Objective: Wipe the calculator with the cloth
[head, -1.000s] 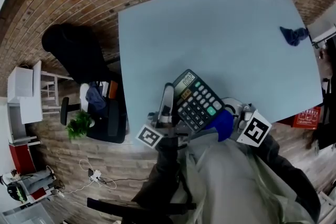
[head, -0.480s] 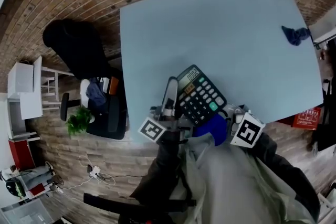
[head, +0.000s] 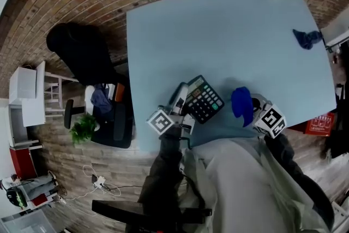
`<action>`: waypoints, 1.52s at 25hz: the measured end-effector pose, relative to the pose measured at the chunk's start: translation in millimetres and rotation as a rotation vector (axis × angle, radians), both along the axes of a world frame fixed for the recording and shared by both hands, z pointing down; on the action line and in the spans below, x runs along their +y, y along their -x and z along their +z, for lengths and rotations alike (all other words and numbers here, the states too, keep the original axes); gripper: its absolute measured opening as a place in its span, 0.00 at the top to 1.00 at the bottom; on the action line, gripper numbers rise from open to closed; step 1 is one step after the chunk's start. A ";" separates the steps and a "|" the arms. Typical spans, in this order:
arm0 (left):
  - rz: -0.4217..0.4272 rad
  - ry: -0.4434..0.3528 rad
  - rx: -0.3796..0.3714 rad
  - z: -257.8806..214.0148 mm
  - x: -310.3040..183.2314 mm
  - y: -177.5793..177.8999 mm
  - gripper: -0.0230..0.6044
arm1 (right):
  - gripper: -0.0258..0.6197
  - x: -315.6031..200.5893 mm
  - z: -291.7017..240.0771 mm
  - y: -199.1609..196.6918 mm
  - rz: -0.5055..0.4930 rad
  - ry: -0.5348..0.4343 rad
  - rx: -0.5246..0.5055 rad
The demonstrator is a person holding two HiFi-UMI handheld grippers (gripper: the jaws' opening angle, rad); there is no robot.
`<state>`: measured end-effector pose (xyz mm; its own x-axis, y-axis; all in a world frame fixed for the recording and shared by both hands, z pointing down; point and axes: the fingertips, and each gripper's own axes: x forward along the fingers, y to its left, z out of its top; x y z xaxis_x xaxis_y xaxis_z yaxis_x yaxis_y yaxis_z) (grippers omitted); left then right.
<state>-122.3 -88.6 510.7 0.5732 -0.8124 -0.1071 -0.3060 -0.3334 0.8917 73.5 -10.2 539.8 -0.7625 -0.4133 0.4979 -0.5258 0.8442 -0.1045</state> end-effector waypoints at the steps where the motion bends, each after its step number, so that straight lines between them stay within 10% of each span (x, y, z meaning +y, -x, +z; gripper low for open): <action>1: 0.028 0.022 -0.016 12.3 -2.4 -5.3 0.89 | 0.88 0.3 11.5 -1.1 0.011 0.022 0.028; 3: 0.077 0.062 -0.037 32.5 -4.7 -16.9 0.89 | 0.88 5.0 29.2 2.4 -0.001 0.041 0.108; 7: 0.174 0.053 -0.306 55.4 -5.5 -37.0 0.88 | 0.88 11.1 53.3 2.3 -0.079 -0.056 0.437; 13: 0.221 0.034 -0.387 59.9 -8.5 -43.6 0.88 | 0.87 5.3 85.6 -2.1 -0.208 -0.180 0.722; 22: 0.066 0.006 -0.594 49.9 -1.9 12.3 0.78 | 0.82 -16.0 72.3 -51.7 0.010 -0.080 0.642; 29: -0.127 0.055 -0.524 28.1 16.2 59.2 0.81 | 0.81 -31.9 29.5 -87.8 0.206 0.069 0.342; 35: -0.241 0.101 -0.353 20.4 38.9 62.6 0.89 | 0.83 -78.4 -100.8 -92.2 0.578 0.069 -0.642; 38: -0.247 0.093 -0.356 5.2 49.0 50.5 0.93 | 0.83 -75.8 -127.2 -61.0 0.486 0.136 -0.807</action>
<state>-172.8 -39.6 515.9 0.3490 -0.9263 0.1422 -0.6600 -0.1352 0.7390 134.5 -86.1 412.6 -0.6572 -0.7529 -0.0369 -0.5420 0.5060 -0.6710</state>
